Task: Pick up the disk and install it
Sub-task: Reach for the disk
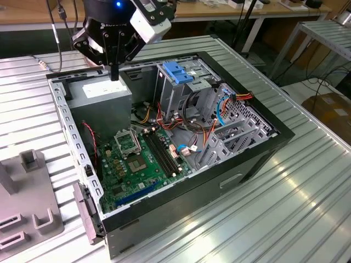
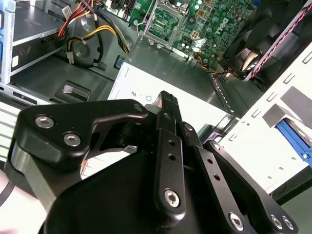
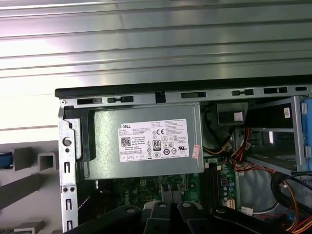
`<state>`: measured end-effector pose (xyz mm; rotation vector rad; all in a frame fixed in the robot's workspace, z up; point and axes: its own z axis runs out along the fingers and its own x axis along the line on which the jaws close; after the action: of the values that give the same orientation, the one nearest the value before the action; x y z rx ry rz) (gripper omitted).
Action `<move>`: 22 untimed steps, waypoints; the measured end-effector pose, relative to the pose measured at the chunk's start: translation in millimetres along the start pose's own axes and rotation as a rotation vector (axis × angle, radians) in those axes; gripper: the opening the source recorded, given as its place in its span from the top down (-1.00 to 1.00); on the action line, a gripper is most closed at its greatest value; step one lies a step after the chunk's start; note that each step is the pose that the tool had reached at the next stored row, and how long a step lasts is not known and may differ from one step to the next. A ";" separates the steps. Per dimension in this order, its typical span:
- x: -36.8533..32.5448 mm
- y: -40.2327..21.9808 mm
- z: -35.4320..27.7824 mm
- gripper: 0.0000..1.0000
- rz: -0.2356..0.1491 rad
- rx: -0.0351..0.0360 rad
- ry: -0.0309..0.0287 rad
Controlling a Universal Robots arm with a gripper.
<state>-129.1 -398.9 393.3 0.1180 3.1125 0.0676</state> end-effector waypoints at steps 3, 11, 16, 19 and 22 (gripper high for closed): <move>1.3 -0.1 0.0 0.80 0.000 0.0000 0.0000; 4.9 -0.4 -0.1 0.80 0.000 0.0000 0.0000; 6.6 -0.5 -0.2 0.80 0.000 0.0000 0.0000; 8.0 -0.6 -0.2 0.80 0.000 0.0000 0.0000; 9.8 -0.8 -0.3 0.80 0.000 -0.0001 -0.0001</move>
<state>-138.9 -399.0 393.3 0.1180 3.1125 0.0677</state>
